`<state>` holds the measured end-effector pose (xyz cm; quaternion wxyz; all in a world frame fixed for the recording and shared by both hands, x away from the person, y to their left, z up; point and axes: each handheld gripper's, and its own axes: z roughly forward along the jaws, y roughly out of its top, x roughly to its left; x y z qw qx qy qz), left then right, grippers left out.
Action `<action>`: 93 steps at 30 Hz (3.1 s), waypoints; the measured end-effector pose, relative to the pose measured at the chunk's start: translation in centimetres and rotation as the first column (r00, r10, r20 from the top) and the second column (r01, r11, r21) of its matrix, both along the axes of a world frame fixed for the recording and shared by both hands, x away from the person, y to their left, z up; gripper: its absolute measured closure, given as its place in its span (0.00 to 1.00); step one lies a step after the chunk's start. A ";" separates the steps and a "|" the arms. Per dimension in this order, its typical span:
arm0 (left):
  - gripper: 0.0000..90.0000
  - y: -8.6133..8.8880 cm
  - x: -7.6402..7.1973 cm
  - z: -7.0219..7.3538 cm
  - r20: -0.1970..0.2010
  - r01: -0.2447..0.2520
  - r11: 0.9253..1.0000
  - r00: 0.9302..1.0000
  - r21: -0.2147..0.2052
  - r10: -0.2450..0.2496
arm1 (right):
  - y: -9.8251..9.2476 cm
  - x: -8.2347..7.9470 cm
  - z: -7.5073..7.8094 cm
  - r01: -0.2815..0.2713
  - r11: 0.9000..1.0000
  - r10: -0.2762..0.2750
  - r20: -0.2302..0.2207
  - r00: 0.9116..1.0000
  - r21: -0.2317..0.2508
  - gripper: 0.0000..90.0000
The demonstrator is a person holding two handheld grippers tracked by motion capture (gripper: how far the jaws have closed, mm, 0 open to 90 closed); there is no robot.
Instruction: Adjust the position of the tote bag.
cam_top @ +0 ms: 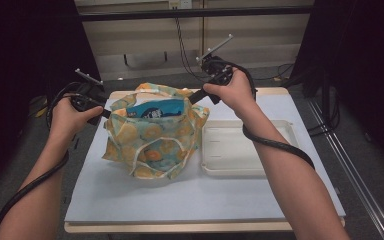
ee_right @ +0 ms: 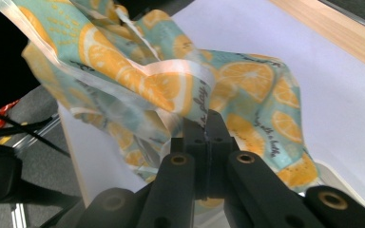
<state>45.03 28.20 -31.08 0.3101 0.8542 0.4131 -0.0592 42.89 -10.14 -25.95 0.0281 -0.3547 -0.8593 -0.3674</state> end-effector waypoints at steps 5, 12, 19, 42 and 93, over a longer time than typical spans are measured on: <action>0.99 0.1 0.0 -0.2 -0.008 -0.010 1.000 1.000 0.004 0.010 | 0.3 0.6 -1.1 0.030 0.999 -0.030 0.005 1.000 -0.022 1.00; 0.99 0.5 -0.1 -1.0 -0.016 -0.018 1.000 1.000 0.000 0.018 | 1.1 1.6 -3.6 0.050 0.997 -0.051 -0.013 0.999 -0.052 1.00; 0.99 1.0 -0.3 -1.6 -0.024 -0.013 1.000 1.000 -0.004 0.012 | 1.6 1.6 -4.8 0.032 0.997 -0.033 -0.019 0.999 -0.063 0.99; 0.54 2.3 -2.8 3.9 0.149 0.019 0.999 0.989 -0.032 -0.014 | 1.5 0.8 -4.6 0.021 0.996 -0.023 -0.020 1.000 -0.091 0.98; 0.98 2.7 -4.1 0.2 0.040 0.187 0.976 0.980 0.115 -0.193 | 1.1 2.2 -6.1 0.071 0.995 -0.075 -0.044 0.996 -0.073 1.00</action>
